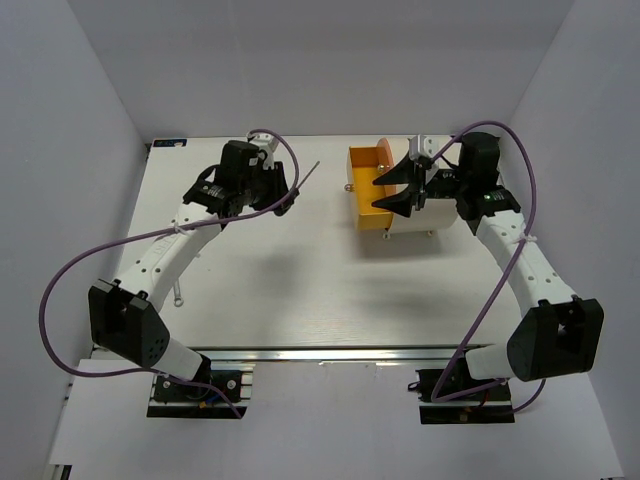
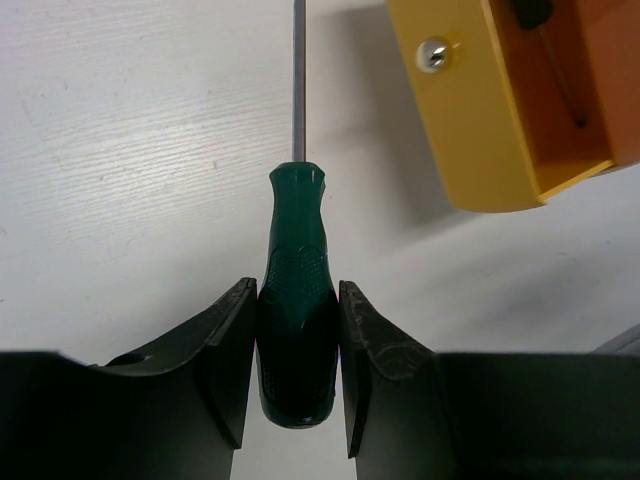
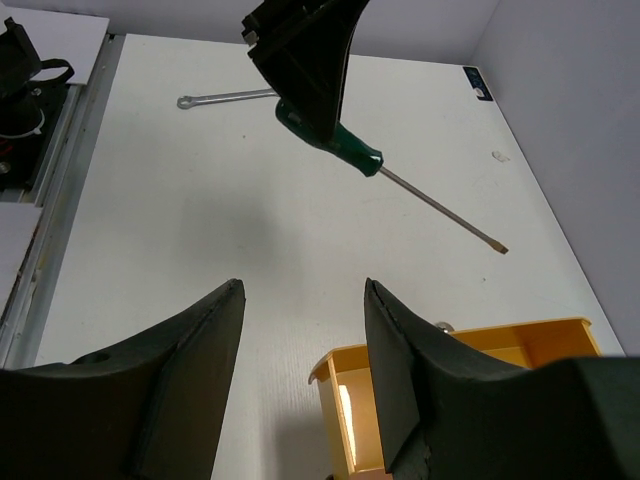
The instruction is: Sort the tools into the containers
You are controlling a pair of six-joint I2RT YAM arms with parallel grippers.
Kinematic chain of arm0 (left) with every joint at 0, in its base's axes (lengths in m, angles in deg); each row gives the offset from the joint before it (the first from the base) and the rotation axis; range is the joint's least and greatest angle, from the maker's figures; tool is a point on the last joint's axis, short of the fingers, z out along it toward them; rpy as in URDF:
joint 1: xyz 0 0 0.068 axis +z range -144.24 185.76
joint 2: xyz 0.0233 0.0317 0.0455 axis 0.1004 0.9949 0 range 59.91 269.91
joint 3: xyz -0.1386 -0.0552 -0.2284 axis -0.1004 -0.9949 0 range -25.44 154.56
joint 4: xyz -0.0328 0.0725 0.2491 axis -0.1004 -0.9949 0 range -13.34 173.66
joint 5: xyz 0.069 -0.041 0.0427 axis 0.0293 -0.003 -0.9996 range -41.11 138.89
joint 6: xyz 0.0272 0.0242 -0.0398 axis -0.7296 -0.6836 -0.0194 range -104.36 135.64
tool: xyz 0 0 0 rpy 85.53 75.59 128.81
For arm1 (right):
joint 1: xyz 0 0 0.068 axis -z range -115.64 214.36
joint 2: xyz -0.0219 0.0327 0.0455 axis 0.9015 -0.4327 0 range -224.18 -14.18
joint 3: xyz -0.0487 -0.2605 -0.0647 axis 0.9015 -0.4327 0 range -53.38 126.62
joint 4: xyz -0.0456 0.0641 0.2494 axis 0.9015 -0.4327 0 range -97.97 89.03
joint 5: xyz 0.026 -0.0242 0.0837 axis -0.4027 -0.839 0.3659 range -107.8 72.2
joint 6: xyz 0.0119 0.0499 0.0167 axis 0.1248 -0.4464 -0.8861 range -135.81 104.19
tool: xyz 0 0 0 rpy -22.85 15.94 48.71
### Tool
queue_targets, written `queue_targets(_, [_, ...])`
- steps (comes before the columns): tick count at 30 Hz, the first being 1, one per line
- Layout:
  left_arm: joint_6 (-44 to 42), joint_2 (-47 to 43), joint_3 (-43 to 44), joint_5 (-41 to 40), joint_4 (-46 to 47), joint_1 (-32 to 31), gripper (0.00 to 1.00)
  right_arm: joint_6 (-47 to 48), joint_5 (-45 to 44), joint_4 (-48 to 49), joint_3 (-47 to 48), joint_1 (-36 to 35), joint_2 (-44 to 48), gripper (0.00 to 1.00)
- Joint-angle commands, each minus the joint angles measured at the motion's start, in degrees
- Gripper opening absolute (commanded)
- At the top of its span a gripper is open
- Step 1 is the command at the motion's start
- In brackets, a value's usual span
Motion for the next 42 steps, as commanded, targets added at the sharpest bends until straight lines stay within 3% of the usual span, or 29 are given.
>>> queue_targets(1, [2.1, -2.49, 5.73, 2.94, 2.38, -0.05, 0.05, -1.4, 1.21, 3.06, -0.48, 0.76, 2.06, 0.57])
queue_targets(8, [3.86, -1.87, 9.7, 6.98, 4.4, -0.05, 0.05, -7.11, -0.01, 10.96, -3.9, 3.13, 5.22, 0.56])
queue_targets(20, [7.64, 4.01, 10.57, 14.37, 8.45, -1.81, 0.05, -12.39, -0.28, 16.07, -7.68, 8.76, 8.47, 0.56])
queue_targets(42, [1.05, 25.28, 35.79, 9.81, -6.14, -7.79, 0.05, -17.57, 0.51, 21.43, -10.41, 13.24, 10.05, 0.56])
